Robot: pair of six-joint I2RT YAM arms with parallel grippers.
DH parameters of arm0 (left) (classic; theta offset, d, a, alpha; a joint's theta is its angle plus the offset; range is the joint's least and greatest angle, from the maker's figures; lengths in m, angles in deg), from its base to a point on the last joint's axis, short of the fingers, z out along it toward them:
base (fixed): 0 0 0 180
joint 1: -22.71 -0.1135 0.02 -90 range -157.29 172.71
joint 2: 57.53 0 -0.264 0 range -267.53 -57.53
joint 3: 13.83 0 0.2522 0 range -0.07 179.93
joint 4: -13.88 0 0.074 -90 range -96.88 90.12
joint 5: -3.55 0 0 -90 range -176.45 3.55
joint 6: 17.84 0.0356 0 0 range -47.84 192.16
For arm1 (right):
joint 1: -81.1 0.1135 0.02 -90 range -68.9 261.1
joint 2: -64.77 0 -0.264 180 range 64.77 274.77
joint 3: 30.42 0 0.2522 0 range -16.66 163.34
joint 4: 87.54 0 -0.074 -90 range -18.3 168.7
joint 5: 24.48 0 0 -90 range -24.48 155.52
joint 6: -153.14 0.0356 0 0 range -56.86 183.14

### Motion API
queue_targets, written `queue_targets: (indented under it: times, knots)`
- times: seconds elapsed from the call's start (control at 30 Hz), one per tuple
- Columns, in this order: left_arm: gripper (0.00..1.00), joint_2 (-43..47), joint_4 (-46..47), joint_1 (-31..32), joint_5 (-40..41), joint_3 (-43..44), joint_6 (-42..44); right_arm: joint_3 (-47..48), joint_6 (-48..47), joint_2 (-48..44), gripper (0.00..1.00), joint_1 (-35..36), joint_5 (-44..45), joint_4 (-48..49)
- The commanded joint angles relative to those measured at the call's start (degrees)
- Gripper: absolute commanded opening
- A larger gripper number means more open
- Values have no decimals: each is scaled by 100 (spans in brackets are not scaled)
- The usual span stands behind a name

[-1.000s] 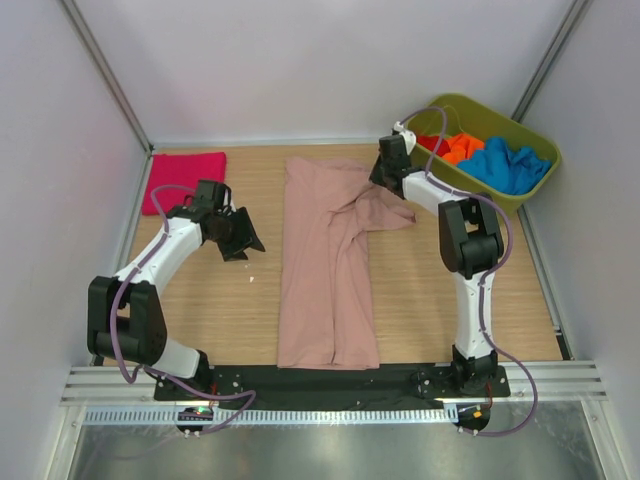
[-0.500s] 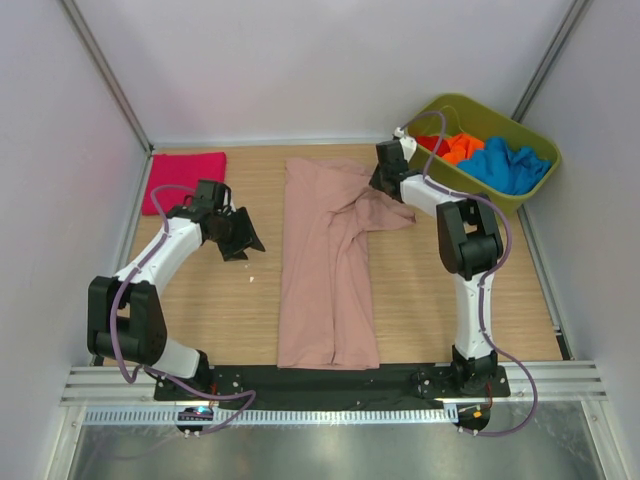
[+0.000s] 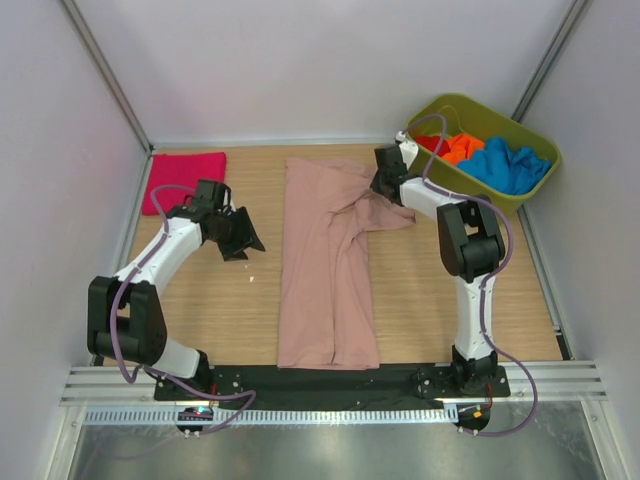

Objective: Fold and stack the t-shirts
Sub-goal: Fold the tshirt

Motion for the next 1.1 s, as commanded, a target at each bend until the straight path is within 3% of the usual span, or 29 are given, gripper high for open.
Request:
queue_targets:
  times: [0.0, 0.47, 0.77, 0.87, 0.97, 1.07]
  knots:
    - [54, 68, 169, -66, -117, 137, 44, -13, 41, -500, 1, 35, 137, 215]
    - [54, 68, 178, -75, -135, 128, 35, 1093, -495, 395, 1, 184, -1962, 804]
    - [54, 42, 187, -92, -170, 145, 26, 1516, -451, 800, 1, 325, -2193, 655]
    - [54, 42, 196, -92, -179, 137, 35, 1586, -416, 879, 7, 351, -2237, 655]
    - [54, 33, 196, -92, -179, 137, 35, 1700, -451, 932, 20, 360, -2237, 339]
    - [55, 33, 213, -92, -249, 137, 26, 1911, -556, 766, 44, 351, -1878, -126]
